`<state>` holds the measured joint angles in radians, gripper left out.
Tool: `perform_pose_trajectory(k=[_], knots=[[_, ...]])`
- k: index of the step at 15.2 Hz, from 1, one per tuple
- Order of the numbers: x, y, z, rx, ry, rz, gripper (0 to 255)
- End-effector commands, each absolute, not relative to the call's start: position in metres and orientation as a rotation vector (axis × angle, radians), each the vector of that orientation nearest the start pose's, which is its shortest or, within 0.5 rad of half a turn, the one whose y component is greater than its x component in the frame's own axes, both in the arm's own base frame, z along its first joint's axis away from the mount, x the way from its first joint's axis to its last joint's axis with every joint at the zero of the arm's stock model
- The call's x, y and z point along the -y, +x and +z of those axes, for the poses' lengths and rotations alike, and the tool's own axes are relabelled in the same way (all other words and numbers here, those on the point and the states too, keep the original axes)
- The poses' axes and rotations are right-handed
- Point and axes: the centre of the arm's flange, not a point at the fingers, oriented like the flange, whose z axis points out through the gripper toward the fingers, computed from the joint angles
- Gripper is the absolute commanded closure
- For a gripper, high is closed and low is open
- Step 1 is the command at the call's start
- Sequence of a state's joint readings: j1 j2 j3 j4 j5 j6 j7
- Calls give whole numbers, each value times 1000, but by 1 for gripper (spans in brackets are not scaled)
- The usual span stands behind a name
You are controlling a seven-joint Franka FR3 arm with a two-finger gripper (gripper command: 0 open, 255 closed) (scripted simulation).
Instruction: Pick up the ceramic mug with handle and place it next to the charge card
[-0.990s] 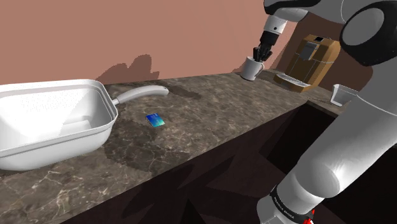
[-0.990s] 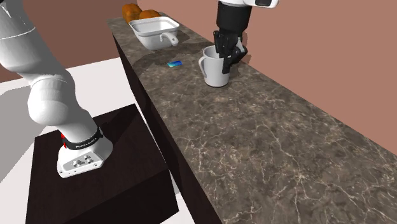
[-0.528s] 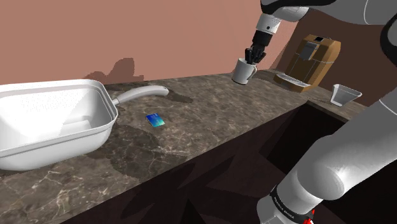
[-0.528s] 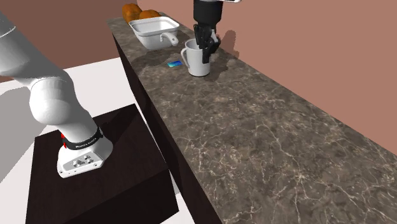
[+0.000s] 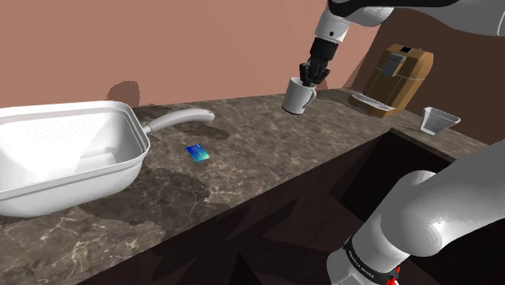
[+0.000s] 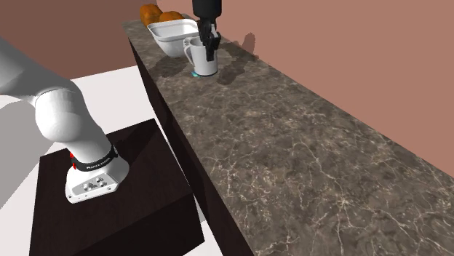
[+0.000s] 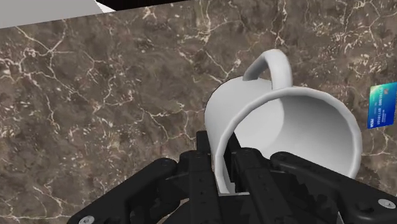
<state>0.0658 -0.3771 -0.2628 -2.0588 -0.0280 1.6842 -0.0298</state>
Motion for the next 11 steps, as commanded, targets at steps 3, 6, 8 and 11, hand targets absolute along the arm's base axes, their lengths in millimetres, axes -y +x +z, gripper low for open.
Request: perform_pose_trajectory(k=[3,6,8,11], knots=[[51,423,584,-226,-3065,3,255],[12,415,584,-226,-3065,3,255],[-14,411,584,-226,-3065,3,255],[-53,403,585,-226,-3065,3,255]])
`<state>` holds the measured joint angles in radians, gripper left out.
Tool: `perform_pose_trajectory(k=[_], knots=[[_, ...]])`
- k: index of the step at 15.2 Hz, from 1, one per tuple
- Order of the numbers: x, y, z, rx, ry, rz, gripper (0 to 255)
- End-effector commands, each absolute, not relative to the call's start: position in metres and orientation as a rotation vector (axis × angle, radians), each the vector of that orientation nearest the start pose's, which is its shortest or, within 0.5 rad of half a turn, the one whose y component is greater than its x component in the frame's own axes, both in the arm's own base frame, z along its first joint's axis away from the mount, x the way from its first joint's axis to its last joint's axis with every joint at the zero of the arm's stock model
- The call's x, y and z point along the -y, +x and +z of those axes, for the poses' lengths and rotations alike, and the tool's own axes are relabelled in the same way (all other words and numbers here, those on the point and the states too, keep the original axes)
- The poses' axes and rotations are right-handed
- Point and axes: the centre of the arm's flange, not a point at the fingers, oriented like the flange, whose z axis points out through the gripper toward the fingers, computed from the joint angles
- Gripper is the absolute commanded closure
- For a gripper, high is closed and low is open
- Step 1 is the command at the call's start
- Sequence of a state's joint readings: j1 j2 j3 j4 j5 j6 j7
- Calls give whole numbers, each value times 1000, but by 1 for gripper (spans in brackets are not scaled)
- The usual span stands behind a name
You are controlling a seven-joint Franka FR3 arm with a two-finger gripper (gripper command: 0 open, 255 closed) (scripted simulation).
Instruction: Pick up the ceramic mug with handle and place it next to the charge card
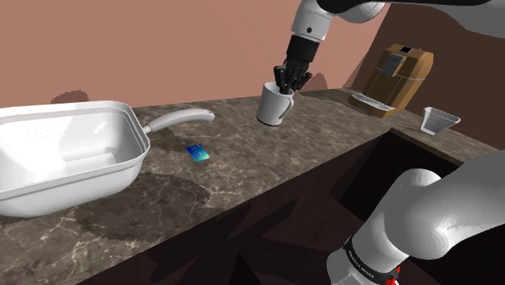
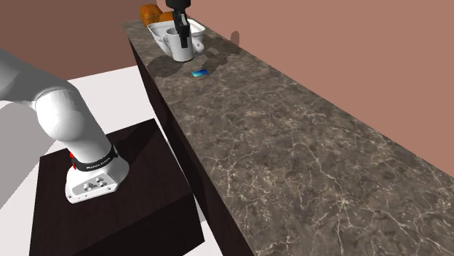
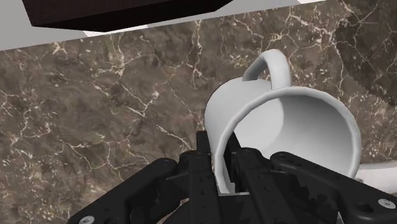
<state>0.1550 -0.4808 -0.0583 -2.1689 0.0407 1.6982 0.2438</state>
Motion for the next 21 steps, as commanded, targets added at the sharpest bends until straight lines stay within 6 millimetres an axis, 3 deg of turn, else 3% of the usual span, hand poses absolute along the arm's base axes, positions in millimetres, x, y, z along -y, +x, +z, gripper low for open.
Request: perform_pose_trajectory(k=[1,18,19,21], knots=[[-66,401,585,-226,-3065,3,255],[-287,360,585,-226,-3065,3,255],[-297,358,585,-226,-3065,3,255],[-297,358,575,-226,-3065,3,255]])
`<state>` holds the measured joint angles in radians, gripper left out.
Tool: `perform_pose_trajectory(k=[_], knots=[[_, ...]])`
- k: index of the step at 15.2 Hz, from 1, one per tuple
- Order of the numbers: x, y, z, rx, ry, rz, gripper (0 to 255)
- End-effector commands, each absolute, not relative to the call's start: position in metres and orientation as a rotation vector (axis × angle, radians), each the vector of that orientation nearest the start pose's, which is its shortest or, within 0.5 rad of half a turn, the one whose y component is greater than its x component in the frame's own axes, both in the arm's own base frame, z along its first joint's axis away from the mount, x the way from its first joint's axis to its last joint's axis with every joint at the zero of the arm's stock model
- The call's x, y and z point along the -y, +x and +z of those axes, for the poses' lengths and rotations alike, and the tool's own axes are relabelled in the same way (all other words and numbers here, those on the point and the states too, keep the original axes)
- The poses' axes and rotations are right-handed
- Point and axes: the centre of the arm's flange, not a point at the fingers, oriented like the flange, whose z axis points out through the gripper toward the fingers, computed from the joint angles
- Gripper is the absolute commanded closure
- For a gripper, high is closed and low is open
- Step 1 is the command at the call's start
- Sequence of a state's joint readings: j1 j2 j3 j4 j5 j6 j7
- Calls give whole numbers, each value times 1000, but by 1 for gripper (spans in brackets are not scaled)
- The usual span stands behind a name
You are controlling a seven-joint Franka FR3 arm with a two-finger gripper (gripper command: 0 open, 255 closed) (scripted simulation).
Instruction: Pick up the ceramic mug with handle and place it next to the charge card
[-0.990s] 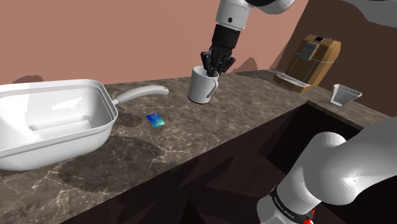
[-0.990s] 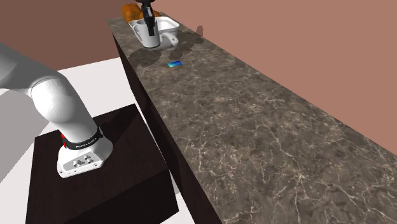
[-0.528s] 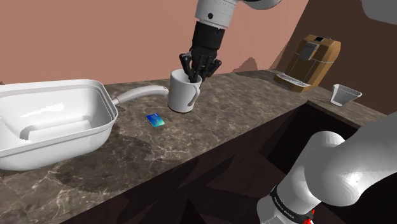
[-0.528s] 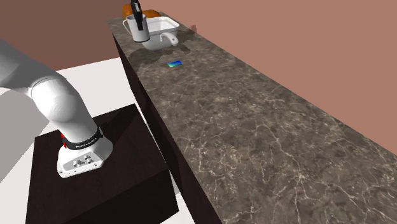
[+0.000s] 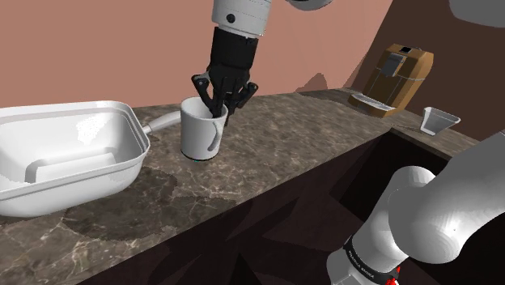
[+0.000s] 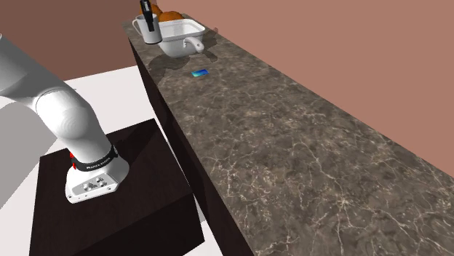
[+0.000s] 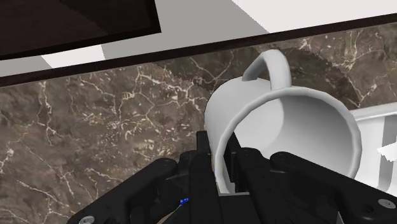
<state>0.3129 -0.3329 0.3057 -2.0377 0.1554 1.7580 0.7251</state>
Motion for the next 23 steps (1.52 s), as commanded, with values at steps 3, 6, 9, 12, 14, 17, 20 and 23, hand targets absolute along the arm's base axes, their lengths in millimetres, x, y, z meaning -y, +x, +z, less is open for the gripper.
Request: perform_pose_trajectory(k=[3,6,9,12,14,17,20,23], knots=[[-297,358,559,-226,-3065,3,255],[-297,358,543,-226,-3065,3,255],[-297,358,527,-226,-3065,3,255],[-297,358,511,-226,-3065,3,255],[-297,358,501,-226,-3065,3,255],[-297,358,485,-226,-3065,3,255],[-297,358,469,-226,-3065,3,255],[-297,358,453,-226,-3065,3,255]])
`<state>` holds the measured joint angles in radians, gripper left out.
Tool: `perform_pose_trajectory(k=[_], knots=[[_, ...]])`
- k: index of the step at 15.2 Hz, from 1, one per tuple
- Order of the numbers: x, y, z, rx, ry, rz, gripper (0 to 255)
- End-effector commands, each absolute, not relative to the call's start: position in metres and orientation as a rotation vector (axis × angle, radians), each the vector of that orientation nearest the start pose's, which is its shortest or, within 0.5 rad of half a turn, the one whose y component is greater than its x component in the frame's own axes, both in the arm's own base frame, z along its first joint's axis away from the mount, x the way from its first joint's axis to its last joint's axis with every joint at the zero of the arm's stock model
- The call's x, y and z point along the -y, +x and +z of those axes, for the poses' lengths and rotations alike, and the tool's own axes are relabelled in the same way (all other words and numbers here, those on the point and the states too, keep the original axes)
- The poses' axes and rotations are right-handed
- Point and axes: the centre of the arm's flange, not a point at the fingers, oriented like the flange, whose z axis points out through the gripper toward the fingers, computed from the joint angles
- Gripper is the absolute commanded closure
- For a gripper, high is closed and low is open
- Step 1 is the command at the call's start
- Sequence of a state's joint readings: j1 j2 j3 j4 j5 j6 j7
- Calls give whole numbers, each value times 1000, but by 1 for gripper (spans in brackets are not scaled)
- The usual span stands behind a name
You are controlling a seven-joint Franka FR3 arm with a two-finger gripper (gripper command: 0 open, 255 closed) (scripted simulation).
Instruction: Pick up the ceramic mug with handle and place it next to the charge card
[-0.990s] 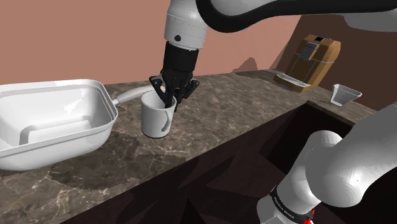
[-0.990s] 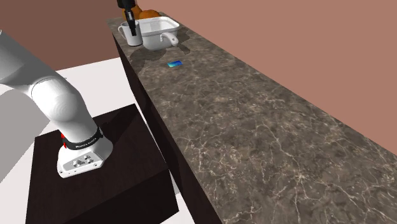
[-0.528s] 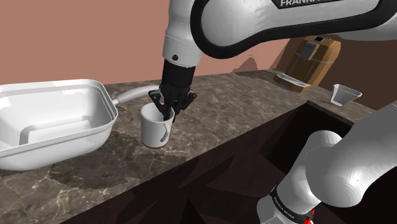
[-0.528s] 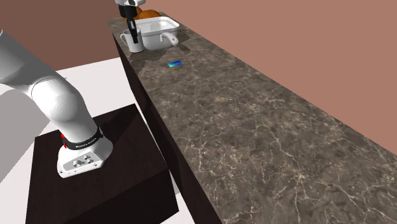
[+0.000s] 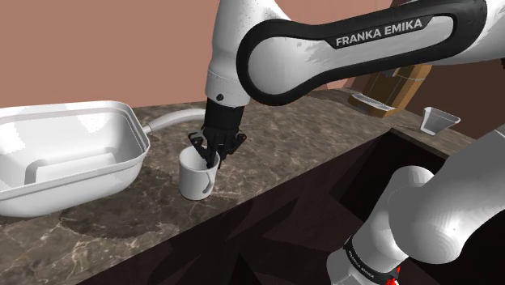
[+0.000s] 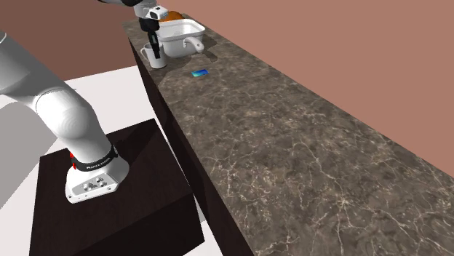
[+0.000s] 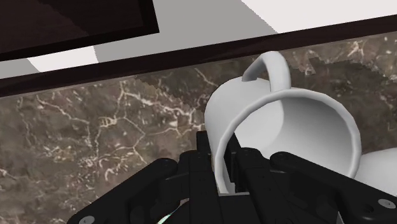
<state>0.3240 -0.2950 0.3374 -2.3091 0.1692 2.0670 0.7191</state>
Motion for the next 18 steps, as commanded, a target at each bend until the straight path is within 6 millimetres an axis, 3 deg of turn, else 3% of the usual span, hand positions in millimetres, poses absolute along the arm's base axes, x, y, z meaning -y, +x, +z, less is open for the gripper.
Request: perform_pose_trajectory(k=[1,6,14,15,18], knots=[[-297,358,448,-226,-3065,3,255],[-297,358,422,-226,-3065,3,255],[-297,358,422,-226,-3065,3,255],[-297,358,422,-226,-3065,3,0],[-297,358,422,-226,-3065,3,0]])
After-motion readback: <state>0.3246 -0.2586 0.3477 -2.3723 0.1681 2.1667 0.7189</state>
